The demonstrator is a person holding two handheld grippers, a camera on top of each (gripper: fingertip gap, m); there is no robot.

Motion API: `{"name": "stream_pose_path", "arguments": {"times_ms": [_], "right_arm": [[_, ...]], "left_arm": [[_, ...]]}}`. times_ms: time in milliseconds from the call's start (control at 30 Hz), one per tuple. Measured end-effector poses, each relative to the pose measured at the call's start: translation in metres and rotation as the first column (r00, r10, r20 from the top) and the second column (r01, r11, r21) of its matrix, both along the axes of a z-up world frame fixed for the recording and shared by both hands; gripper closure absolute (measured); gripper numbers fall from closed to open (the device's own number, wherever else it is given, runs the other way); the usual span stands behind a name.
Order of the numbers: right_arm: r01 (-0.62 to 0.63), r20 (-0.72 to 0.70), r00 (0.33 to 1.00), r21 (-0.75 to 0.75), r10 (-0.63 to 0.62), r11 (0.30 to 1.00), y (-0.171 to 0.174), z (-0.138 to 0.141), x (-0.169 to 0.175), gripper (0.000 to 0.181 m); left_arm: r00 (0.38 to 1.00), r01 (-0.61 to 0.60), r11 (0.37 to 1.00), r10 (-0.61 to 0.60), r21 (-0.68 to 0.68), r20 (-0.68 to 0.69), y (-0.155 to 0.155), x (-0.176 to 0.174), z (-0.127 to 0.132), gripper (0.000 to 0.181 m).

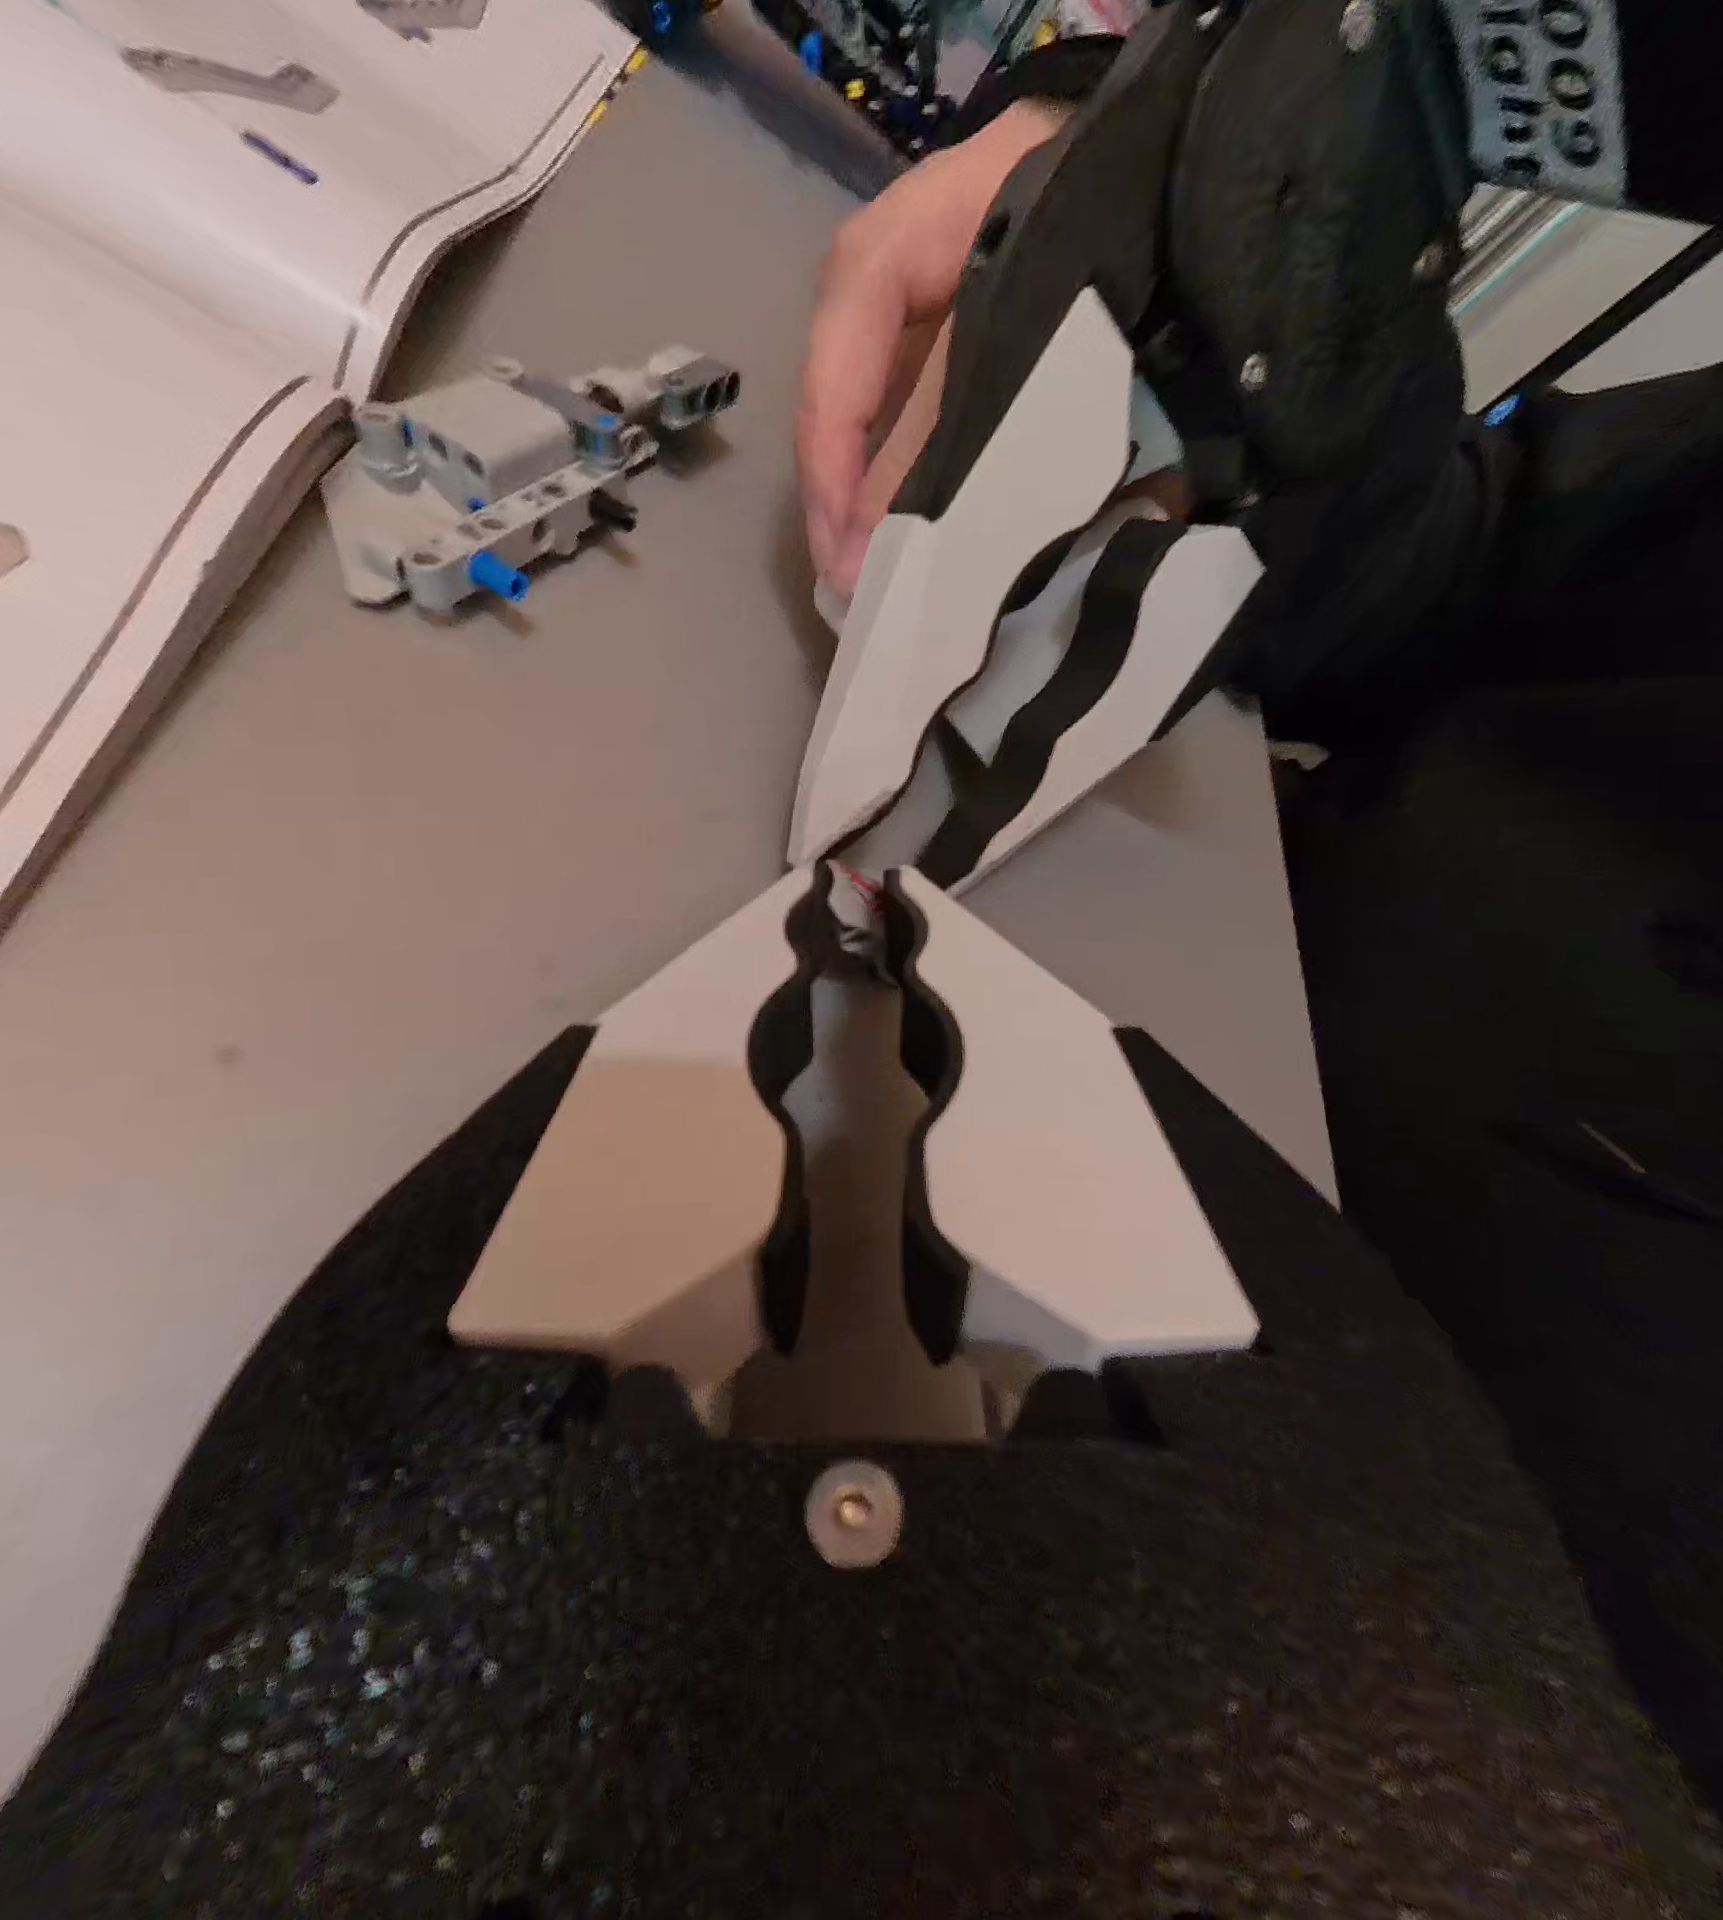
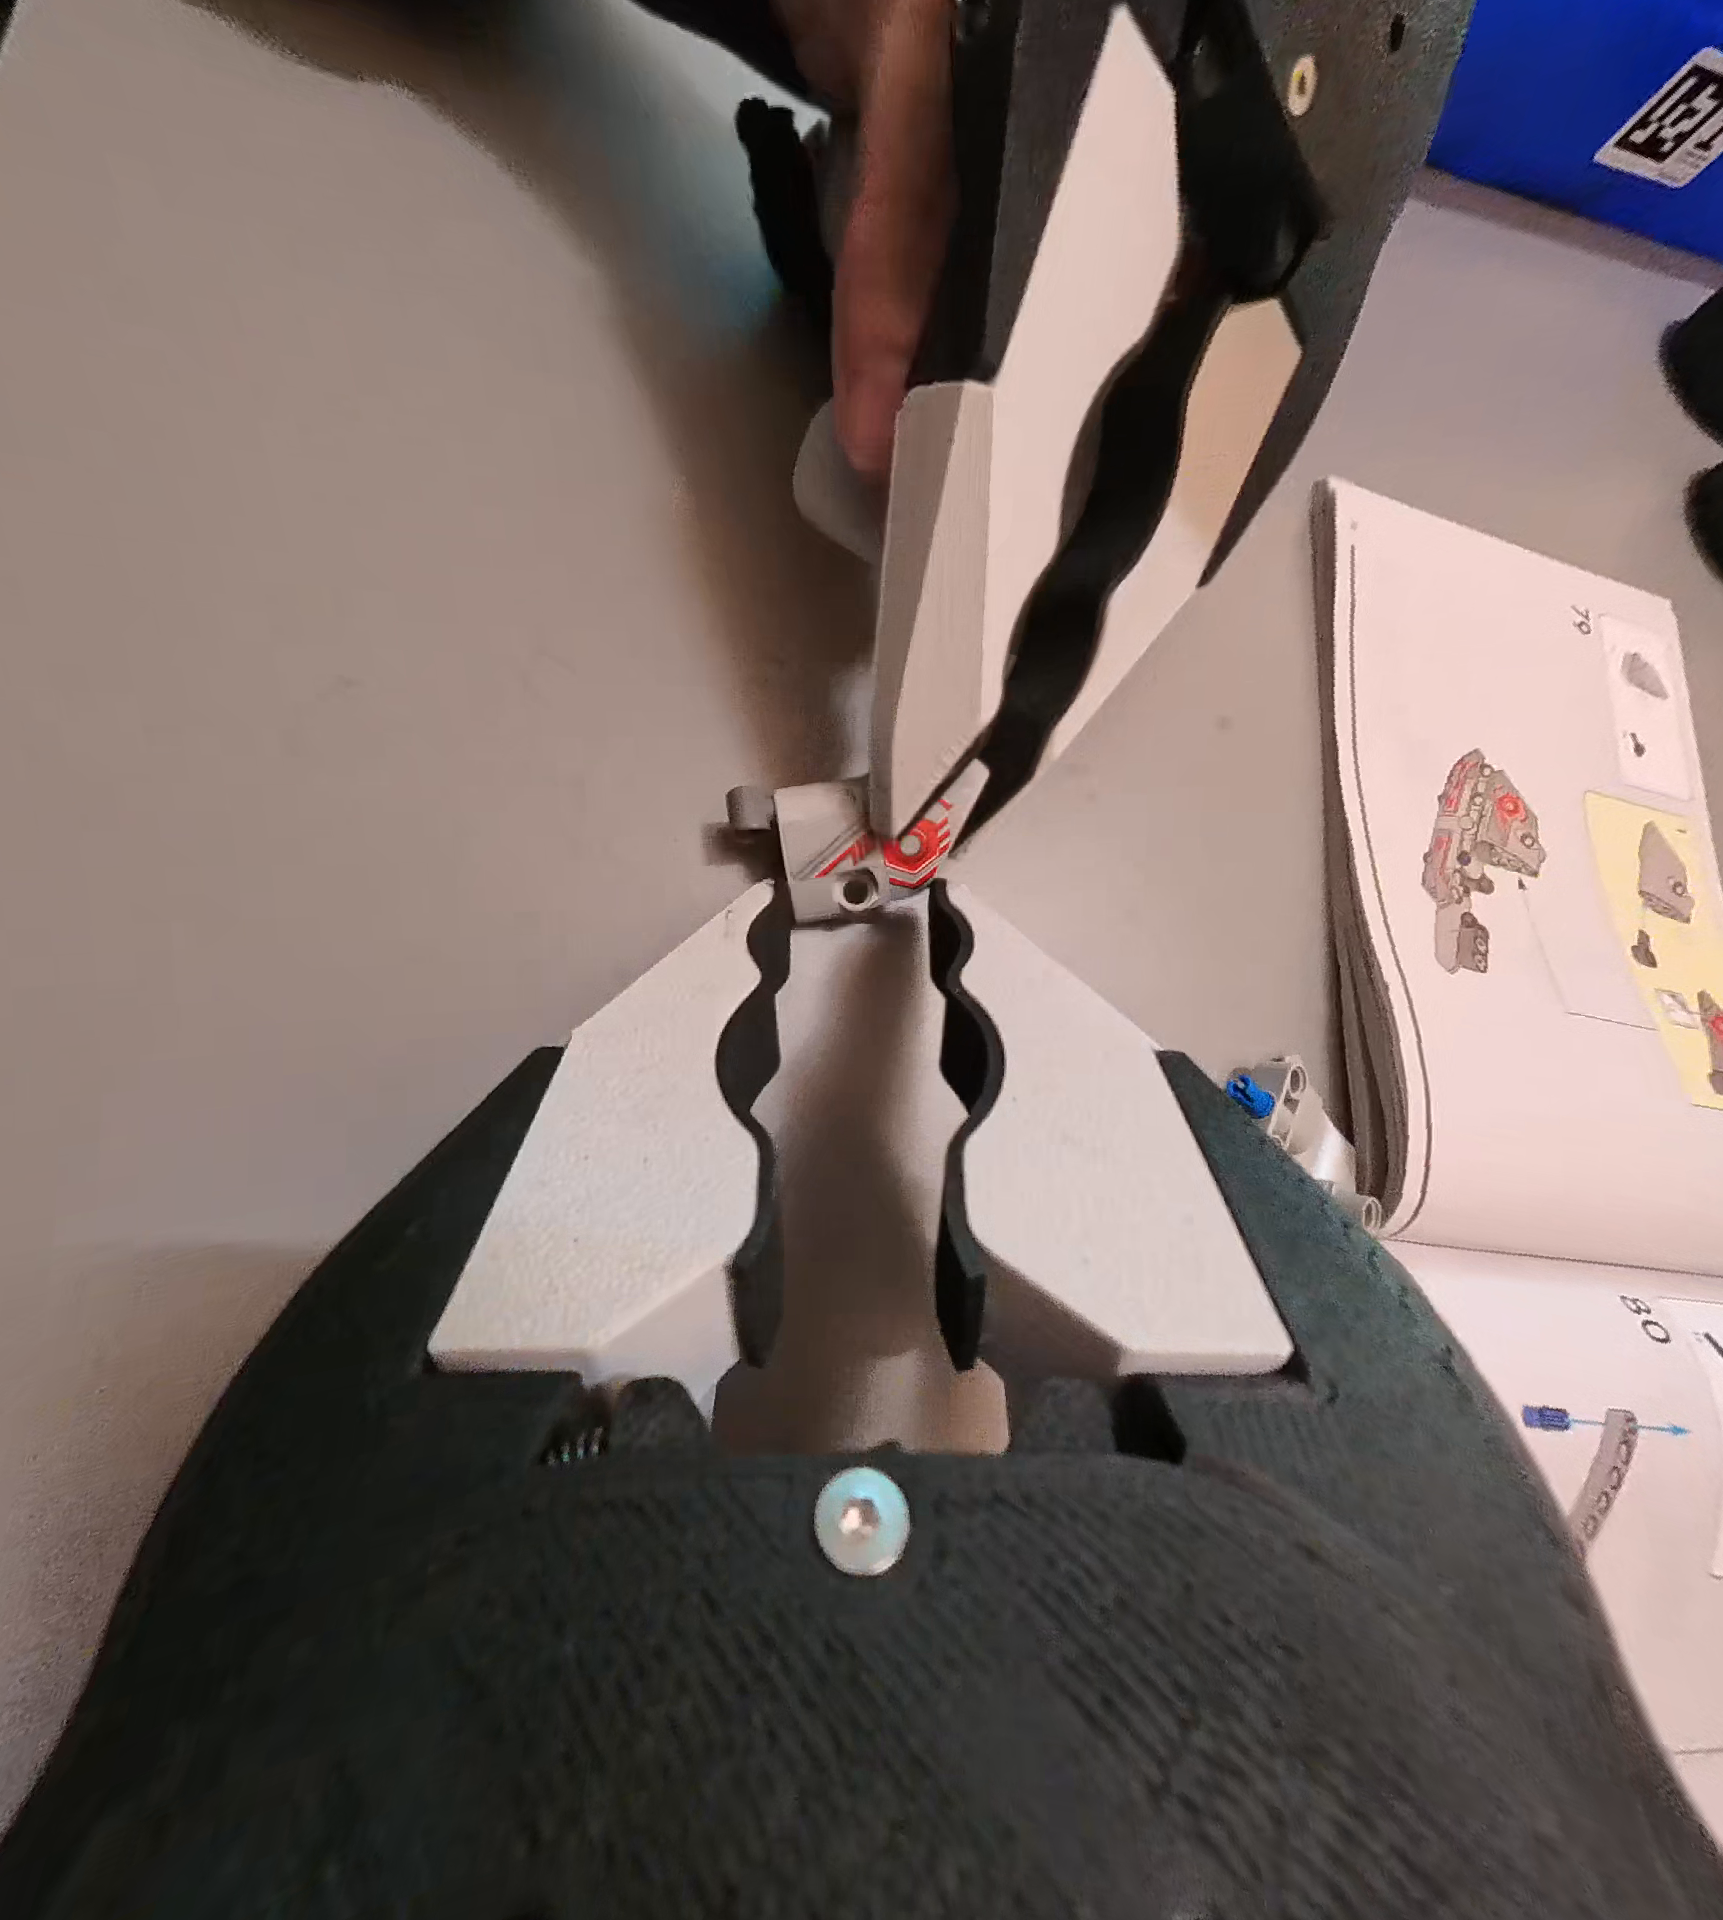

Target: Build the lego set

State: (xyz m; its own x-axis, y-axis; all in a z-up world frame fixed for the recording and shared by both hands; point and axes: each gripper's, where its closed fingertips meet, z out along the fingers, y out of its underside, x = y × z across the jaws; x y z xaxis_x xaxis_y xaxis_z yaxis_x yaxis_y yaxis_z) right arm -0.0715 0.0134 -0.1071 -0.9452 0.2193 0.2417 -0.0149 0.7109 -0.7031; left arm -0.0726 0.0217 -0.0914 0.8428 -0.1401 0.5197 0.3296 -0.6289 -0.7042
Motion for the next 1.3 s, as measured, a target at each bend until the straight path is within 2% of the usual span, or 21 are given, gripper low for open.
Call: {"name": "stream_pose_path", "arguments": {"times_ms": [33,167,300,400,500,567,700,800,867,1067,1167,1300], "right_arm": [[-0.001,0.0,1.0,0.005,0.001,1.0,0.001,0.0,0.001,0.158],[0.072,-0.005,0.997,-0.004,-0.072,0.997,0.011,0.004,-0.005,0.158],[0.175,0.095,0.982,-0.176,-0.161,0.969,0.018,0.028,-0.003,0.144],[0.347,0.184,0.936,-0.321,-0.301,0.881,0.035,0.051,-0.007,0.135],[0.455,0.285,0.89,-0.479,-0.357,0.751,0.047,0.074,0.0,0.133],[0.465,0.297,0.885,-0.552,-0.359,0.692,0.051,0.084,0.01,0.137],[0.5,0.266,0.86,-0.607,-0.435,0.617,0.066,0.092,0.025,0.14],[0.45,0.248,0.875,-0.734,-0.415,0.509,0.072,0.114,0.038,0.159],[0.438,0.264,0.881,-0.769,-0.394,0.466,0.076,0.117,0.044,0.163],[0.423,0.243,0.886,-0.771,-0.394,0.477,0.081,0.112,0.054,0.166],[0.424,0.2,0.881,-0.736,-0.429,0.528,0.079,0.104,0.056,0.166],[0.444,0.142,0.866,-0.659,-0.479,0.608,0.075,0.091,0.057,0.167]], "left_arm": [[1.0,0.011,1.0,-0.011,0.007,-0.011,-0.001,0.001,0.001,0.176],[0.999,0.011,0.996,-0.007,0.088,-0.044,0.001,-0.002,0.013,0.179],[0.995,-0.037,0.961,0.06,0.274,-0.078,0.011,-0.009,0.045,0.179],[0.986,-0.057,0.908,0.116,0.416,-0.119,0.023,-0.011,0.073,0.179],[0.983,-0.027,0.86,0.116,0.51,-0.143,0.035,-0.001,0.092,0.179],[0.986,0.011,0.822,0.085,0.569,-0.141,0.043,0.011,0.103,0.179],[0.989,0.075,0.768,0.026,0.636,-0.148,0.062,0.035,0.115,0.179],[0.988,0.119,0.737,-0.019,0.665,-0.155,0.073,0.052,0.121,0.179],[0.987,0.132,0.732,-0.031,0.668,-0.16,0.079,0.057,0.121,0.179],[0.98,0.169,0.741,-0.058,0.65,-0.189,0.081,0.065,0.114,0.179],[0.971,0.204,0.769,-0.078,0.606,-0.228,0.077,0.066,0.101,0.179],[0.935,0.259,0.818,-0.08,0.514,-0.345,0.072,0.063,0.082,0.172]]}}
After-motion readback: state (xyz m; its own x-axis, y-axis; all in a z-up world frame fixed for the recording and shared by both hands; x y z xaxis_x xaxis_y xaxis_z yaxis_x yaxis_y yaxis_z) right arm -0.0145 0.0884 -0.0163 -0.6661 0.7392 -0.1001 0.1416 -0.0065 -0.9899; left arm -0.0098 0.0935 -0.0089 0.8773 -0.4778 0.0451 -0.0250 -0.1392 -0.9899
